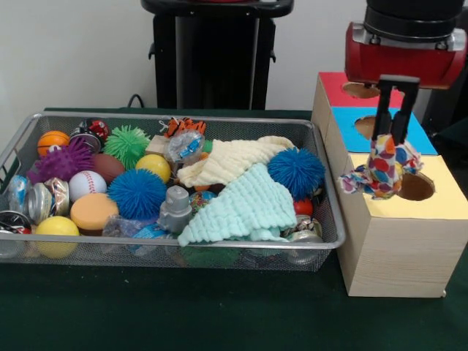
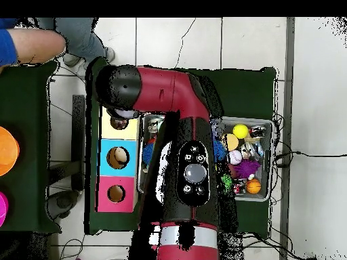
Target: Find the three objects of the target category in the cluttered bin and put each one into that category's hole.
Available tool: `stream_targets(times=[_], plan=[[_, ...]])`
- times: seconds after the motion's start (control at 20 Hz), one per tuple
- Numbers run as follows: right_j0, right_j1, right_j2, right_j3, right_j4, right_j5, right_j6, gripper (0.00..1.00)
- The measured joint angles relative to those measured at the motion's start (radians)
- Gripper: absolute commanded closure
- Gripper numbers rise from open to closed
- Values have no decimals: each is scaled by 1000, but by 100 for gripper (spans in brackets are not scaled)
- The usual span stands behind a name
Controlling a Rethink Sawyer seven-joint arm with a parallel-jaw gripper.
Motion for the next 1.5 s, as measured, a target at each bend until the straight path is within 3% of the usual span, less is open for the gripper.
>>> stream_targets(times=[0.55,1.05,1.5], plan=[[50,4,-22,-9,34,0,63,100],[91,-80,-30,98,55,-61,68,100],[101,-88,-31,147,55,-125,68,100]])
